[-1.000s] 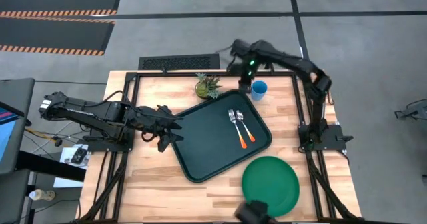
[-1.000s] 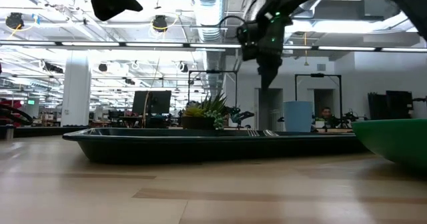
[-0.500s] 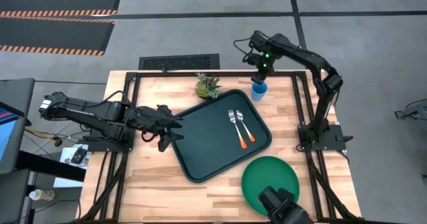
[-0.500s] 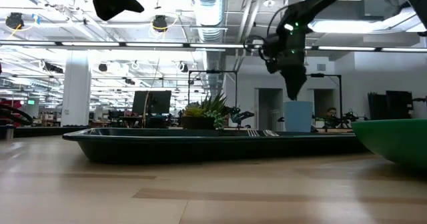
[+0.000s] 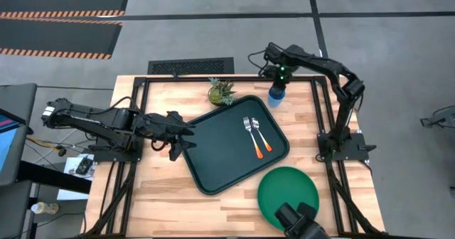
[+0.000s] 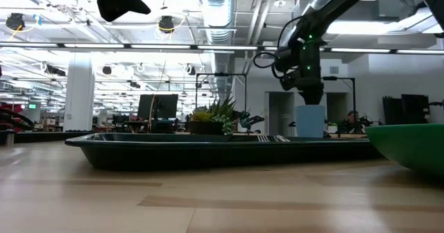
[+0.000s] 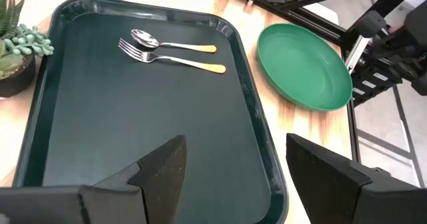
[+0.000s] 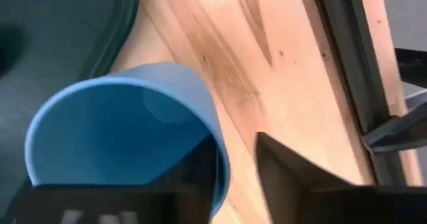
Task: Pick and place plate/cup/fork/spoon on tray
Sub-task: Put the blue cup to the top right on the black serving tray
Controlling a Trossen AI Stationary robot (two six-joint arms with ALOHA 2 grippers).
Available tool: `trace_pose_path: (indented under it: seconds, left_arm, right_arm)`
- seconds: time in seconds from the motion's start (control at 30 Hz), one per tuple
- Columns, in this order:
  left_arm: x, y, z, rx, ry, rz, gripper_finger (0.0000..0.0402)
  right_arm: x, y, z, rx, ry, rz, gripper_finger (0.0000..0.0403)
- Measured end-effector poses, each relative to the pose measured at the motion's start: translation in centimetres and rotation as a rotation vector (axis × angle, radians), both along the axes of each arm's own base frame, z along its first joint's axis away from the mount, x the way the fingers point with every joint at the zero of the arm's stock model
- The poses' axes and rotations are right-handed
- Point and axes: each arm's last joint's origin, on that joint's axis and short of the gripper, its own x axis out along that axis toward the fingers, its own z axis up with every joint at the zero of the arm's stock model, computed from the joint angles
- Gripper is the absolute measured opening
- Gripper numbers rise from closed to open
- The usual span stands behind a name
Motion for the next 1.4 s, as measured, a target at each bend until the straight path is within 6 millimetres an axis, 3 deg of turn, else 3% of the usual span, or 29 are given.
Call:
trace_pose_path:
  seconds: [0.07,0.13,0.37,0.67,0.83,0.97,1.17,1.33,1.4]
  left_arm:
    - [0.0,0.0,0.0,-0.002,0.0,0.002,0.024]
    - [0.0,0.0,0.0,-0.003,0.0,0.002,0.0239]
    - [-0.1,0.0,-0.2,-0.005,0.023,0.006,0.0239]
    - [-1.3,0.1,-0.4,-0.028,0.091,0.025,0.0239]
    - [-2.3,0.3,0.2,-0.036,0.053,0.044,0.0239]
    - [-3.5,0.6,0.5,-0.034,0.062,0.085,0.0239]
    - [-5.3,1.0,0.7,-0.045,0.071,0.132,0.024]
    - [-6.3,1.2,1.1,-0.069,0.054,0.159,0.024]
    - [-6.6,1.3,1.1,-0.072,0.059,0.162,0.024]
  right_arm:
    - [0.2,0.1,0.0,-0.027,0.03,0.007,0.0052]
    - [0.3,0.3,0.1,-0.042,0.049,-0.001,0.0018]
    - [1.5,0.8,1.6,-0.088,0.068,0.004,0.0007]
    - [5.5,3.1,10.0,-0.266,-0.055,0.103,0.0003]
    - [8.0,6.1,15.0,-0.372,-0.217,0.188,0.0002]
    - [10.3,9.2,17.1,-0.434,-0.344,0.276,0.0001]
    - [13.9,13.9,18.0,-0.451,-0.546,0.42,0.0001]
    - [18.1,17.6,15.9,-0.403,-0.646,0.549,0.0001]
    - [19.3,18.0,14.9,-0.391,-0.648,0.57,0.0001]
